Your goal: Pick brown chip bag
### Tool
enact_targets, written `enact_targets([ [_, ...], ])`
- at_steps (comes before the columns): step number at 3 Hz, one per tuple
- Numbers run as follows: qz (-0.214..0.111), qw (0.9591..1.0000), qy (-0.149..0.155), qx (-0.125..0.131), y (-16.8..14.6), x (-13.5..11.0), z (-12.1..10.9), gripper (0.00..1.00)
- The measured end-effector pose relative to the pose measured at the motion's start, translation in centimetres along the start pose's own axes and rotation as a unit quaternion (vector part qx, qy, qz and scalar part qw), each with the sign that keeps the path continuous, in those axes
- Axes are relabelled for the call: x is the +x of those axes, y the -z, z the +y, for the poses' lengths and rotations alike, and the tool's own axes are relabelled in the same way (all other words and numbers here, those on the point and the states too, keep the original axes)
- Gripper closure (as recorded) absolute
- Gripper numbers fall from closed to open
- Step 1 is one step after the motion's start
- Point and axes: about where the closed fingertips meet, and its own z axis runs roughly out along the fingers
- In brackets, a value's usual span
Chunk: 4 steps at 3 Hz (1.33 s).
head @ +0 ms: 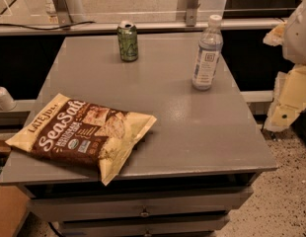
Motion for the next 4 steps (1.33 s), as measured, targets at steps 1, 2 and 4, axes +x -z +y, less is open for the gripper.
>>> enact_targets([
  [1,0.000,1.0000,0.000,0.000,0.0,0.0,0.0,0.00],
  [2,-0.023,0.9995,0.022,0.000,-0.4,-0.8,0.3,0.00],
  [4,-0.129,0.9870,0.093,-0.028,-3.3,-6.0,3.2,0.00],
])
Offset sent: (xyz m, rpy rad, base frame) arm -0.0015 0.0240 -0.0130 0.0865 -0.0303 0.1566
